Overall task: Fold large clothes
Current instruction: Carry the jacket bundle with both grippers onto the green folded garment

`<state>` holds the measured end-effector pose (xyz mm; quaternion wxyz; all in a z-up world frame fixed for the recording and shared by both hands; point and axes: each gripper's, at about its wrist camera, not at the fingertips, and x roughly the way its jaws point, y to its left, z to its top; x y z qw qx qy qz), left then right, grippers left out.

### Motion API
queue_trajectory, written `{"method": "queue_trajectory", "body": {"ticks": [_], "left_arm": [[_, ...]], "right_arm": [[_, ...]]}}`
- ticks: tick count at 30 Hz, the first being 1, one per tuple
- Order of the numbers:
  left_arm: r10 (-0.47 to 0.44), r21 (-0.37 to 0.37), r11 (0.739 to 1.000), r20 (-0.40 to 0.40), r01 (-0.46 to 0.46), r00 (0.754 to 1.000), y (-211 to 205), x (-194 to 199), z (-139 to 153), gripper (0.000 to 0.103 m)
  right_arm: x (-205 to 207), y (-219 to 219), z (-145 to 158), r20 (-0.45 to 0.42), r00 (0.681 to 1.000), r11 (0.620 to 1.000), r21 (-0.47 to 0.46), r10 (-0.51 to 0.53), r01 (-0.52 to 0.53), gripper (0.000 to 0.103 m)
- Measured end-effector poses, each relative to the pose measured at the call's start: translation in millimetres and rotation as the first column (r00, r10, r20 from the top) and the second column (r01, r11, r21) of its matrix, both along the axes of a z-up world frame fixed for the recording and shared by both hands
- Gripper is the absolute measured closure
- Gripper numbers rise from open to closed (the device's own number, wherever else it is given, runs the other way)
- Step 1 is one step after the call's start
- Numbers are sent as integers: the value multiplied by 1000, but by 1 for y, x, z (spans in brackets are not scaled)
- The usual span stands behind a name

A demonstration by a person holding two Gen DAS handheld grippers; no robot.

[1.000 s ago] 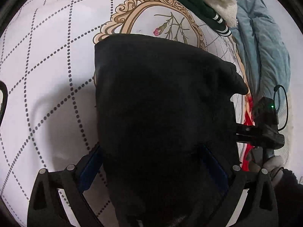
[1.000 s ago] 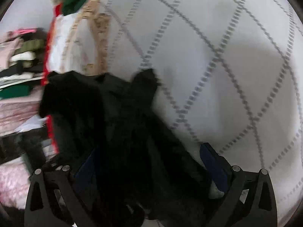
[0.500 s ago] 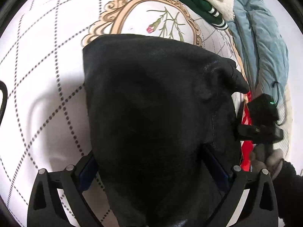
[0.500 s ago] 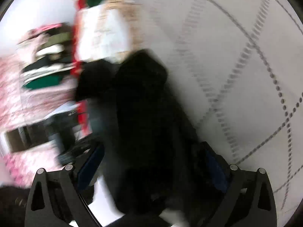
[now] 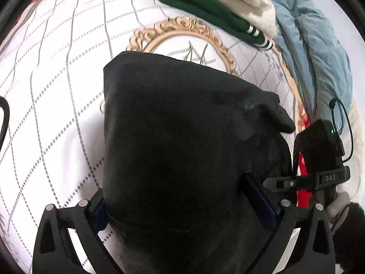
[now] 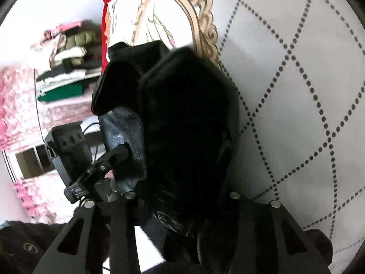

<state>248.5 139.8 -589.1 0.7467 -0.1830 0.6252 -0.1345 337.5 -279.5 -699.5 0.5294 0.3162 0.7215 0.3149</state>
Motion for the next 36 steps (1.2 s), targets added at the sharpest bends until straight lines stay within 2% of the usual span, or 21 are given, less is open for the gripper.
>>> {"method": "queue_trajectory", "body": {"ticks": [4,8,13,20,21,25,29,32,36], "left_arm": [[-30,28,999,35,29,999,-3,11,16,0],[-33,21,999,60,32,998,-2,28,33,0],[-48,11,999,95,47,994,-5,55,56,0],[-76,29,997,168,72,983,-19,112,107,0],[-82,30,997,177,77,981,-20,120,115,0],[-115,46,993,205,108,972,-29,168,150,0],[-114,57,993,233,103,966,-36,241,181,0],[-104,57,994,249,93,963,-36,295,193,0],[-106,61,994,235,94,966,-38,367,187,0]], "right_arm": [[9,-2,16,22,999,1000,8,-30,30,63],[22,-7,37,53,997,998,14,-58,57,63],[52,-36,74,99,991,996,23,-91,89,64],[102,-42,142,160,978,991,25,-132,130,64],[111,-33,152,166,976,990,29,-142,139,64],[157,-44,196,182,961,978,45,-208,203,64],[223,-50,238,215,945,969,41,-246,243,64],[286,-55,261,226,934,960,28,-276,277,64],[374,-50,271,201,928,947,-13,-313,322,64]]}}
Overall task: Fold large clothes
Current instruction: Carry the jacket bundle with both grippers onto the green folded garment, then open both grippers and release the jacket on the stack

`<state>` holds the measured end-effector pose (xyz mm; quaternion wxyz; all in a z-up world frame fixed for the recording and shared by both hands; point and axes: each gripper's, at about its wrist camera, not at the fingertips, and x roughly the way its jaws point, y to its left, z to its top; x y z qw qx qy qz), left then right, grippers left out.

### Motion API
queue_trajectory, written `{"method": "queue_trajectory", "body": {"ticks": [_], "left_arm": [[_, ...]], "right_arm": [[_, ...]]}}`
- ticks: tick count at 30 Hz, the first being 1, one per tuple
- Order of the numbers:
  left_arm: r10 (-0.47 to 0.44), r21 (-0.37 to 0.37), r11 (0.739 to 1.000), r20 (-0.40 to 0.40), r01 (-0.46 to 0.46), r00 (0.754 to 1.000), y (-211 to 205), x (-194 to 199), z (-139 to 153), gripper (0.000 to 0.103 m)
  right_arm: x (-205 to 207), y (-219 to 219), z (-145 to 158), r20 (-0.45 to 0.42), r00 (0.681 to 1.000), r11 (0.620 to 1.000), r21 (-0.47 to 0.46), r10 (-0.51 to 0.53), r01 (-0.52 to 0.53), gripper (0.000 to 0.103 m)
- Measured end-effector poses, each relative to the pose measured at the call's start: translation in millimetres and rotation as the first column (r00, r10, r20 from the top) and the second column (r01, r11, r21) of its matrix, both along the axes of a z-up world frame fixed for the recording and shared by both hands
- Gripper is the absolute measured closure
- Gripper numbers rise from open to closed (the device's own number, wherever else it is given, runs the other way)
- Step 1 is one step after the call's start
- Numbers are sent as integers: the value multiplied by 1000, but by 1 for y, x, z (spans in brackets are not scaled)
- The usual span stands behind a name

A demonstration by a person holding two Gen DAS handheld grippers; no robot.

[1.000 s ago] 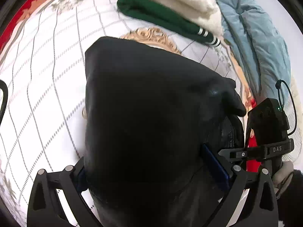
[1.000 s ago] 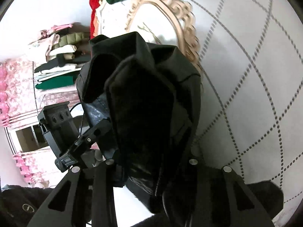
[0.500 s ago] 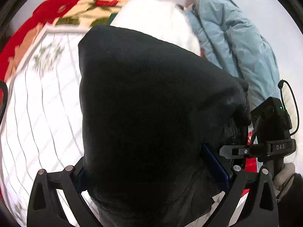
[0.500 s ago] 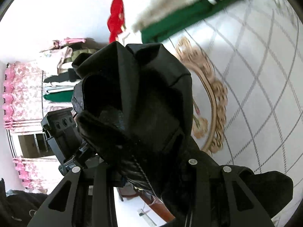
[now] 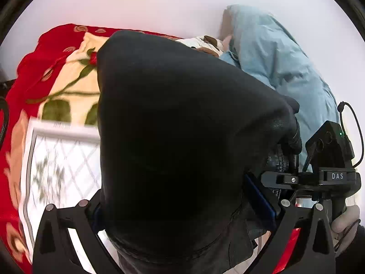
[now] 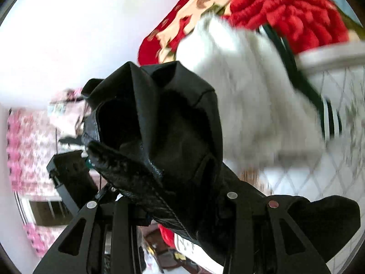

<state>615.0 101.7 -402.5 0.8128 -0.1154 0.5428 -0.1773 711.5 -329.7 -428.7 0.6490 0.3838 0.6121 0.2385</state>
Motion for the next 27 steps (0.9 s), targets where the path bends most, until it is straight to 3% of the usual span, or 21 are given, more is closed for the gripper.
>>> {"method": "queue_trajectory", "body": {"ticks": [4,7,10,13,15,16,19,22,27], "left_arm": [[-8,20,1000,-73,9,997,-4,70,-41,0],[6,76,997,-141,4,990,-7,108,-82,0],[6,60,998,-164,4,986,-1,123,-103,0],[22,33,999,-156,-17,987,9,118,-97,0],[47,67,997,-95,-41,994,12,110,-82,1],[64,111,992,-55,-57,996,12,107,-73,0],[108,217,970,25,-111,994,10,88,-50,0],[153,284,943,85,-171,985,15,56,-30,0],[179,325,921,138,-215,974,11,-2,9,0]], "right_arm": [[80,11,-25,-34,999,993,-116,-16,12,64],[114,13,-53,-69,997,964,-266,-17,-2,64],[126,13,-67,-75,997,934,-356,-15,-13,58],[124,16,-65,-41,999,907,-419,14,-29,43],[115,21,-54,3,999,836,-548,44,-36,5],[109,23,-52,23,998,810,-586,57,-32,0],[78,32,-42,62,994,681,-732,85,-13,0],[46,38,-28,93,992,597,-802,88,22,0],[-19,47,15,145,988,532,-842,59,92,0]]}}
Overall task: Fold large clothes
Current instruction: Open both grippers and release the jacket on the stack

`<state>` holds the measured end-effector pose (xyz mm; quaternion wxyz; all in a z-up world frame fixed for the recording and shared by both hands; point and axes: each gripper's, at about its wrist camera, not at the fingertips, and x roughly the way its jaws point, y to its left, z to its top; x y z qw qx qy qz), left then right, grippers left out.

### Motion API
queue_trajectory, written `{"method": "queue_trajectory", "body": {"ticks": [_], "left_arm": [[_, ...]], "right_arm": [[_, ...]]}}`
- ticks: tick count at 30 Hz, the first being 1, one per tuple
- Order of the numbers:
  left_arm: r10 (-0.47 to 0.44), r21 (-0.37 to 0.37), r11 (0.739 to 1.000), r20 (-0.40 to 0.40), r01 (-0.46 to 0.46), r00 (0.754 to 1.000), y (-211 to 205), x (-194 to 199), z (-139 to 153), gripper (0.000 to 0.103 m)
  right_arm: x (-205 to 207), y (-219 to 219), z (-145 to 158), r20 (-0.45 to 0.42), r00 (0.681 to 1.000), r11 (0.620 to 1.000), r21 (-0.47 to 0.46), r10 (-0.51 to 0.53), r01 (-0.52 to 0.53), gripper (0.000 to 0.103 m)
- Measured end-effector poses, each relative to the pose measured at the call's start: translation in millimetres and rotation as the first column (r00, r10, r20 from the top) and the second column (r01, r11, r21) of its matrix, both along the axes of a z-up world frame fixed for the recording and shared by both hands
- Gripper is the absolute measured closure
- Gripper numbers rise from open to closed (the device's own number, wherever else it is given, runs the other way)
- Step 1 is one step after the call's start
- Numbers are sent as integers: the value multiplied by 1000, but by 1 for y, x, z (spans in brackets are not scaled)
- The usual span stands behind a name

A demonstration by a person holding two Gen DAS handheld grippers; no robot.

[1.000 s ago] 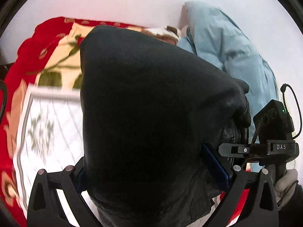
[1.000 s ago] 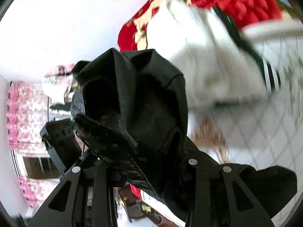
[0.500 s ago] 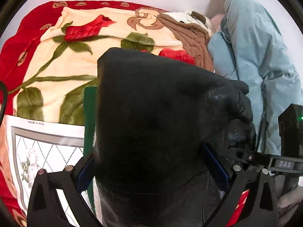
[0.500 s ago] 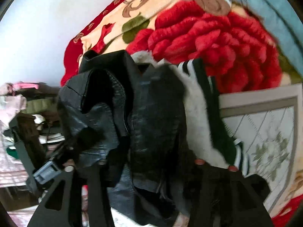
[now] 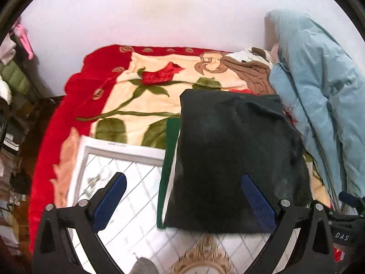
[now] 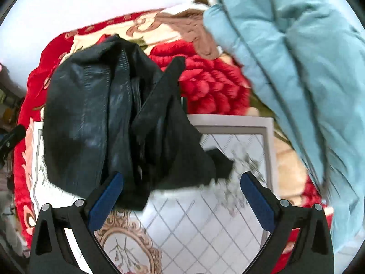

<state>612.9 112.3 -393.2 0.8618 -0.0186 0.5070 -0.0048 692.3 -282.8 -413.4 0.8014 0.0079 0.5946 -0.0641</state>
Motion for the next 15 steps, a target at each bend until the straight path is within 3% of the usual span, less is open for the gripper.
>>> {"method": "queue_trajectory", "body": {"ticks": [9,15], "left_arm": [[10,23,1000,80,-12,997,-4,-112,101,0],[11,22,1000,150,-15,989,-1,-192,177,0]], "right_arm": [[-124,-5,126,172,983,996,-37,-69,77,0],[-216,3,217,261,964,996,-56,-48,65,0]]}}
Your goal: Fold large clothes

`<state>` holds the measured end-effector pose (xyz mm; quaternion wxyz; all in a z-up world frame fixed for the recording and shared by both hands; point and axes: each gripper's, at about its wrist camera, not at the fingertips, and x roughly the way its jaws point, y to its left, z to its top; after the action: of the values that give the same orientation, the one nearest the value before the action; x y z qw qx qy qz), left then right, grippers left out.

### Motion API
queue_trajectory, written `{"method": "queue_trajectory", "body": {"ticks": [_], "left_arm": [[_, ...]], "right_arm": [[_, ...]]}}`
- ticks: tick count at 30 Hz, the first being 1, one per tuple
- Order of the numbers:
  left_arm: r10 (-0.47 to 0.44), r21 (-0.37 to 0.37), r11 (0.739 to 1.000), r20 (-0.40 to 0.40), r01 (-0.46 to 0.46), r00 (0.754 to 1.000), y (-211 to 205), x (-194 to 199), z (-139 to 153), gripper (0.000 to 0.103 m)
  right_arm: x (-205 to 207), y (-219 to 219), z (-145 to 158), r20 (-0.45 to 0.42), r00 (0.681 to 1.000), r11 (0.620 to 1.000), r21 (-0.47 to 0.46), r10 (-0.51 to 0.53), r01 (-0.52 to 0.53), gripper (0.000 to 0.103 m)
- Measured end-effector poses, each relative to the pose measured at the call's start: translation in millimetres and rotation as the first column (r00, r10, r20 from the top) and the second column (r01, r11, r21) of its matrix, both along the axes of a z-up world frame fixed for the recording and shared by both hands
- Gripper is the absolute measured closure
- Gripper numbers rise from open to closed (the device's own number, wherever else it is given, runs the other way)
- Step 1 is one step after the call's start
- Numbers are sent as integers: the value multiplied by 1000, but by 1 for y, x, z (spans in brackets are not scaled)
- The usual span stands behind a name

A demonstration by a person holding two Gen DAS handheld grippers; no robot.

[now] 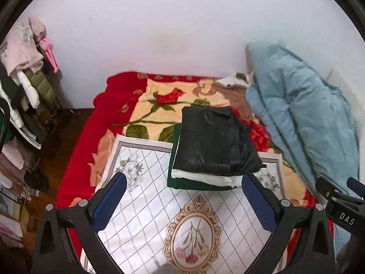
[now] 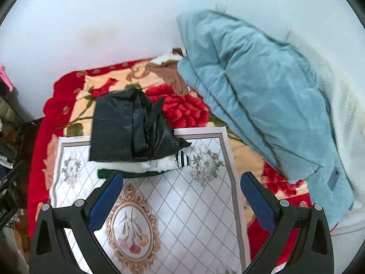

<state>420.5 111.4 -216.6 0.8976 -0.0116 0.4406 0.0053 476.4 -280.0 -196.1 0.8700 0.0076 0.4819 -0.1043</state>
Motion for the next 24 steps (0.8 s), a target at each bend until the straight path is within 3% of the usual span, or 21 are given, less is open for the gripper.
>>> {"method": "queue_trajectory", "body": {"ticks": [11,20,24], "left_arm": [[16,8,1000,95,-17,995,-3,-112,93,0],[0,9,1000,143,-1,990,-10,-168,131,0],[-4,17,1000,160,1,987,-12,-182,142,1]], "right_arm": [[-145,27,139,168,983,997,-54,71,-63,0],[-224,29,196,233,968,996,-48,90,-81,0],[-241,29,210,244,965,995,-43,96,-88,0]]}}
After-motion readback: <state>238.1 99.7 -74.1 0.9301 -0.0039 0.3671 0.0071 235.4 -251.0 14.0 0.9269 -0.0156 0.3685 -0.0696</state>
